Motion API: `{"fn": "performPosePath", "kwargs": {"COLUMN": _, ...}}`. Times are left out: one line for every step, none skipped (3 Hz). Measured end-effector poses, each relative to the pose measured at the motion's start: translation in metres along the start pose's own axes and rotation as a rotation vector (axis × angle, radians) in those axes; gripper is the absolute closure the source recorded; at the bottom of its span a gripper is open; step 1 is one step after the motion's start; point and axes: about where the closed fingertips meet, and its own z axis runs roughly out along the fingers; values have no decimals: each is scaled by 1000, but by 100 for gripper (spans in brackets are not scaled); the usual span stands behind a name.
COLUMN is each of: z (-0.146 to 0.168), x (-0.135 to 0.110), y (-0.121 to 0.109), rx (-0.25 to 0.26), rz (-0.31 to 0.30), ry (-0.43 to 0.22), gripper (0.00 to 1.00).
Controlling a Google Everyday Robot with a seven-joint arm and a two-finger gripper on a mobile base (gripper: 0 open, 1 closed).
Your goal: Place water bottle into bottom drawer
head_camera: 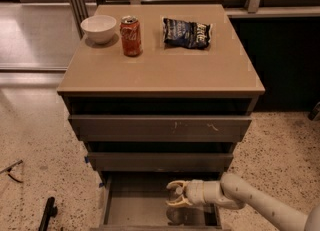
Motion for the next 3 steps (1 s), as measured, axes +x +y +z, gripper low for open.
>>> {"fn": "performPosePath", "kwargs": {"z": 12, "x": 22, "y": -6, "rx": 6, "rz": -10, "ry": -17, "gripper": 100}}
{"fn": "performPosePath", "kwargs": {"z": 25, "x": 42, "y": -13, "rx": 5, "rz": -7, "ry": -22, "gripper": 100}}
{"fn": "performPosePath", "kwargs": {"z": 34, "x": 59, "y": -18, "rx": 2, "rz": 12, "ry": -14, "gripper": 100}}
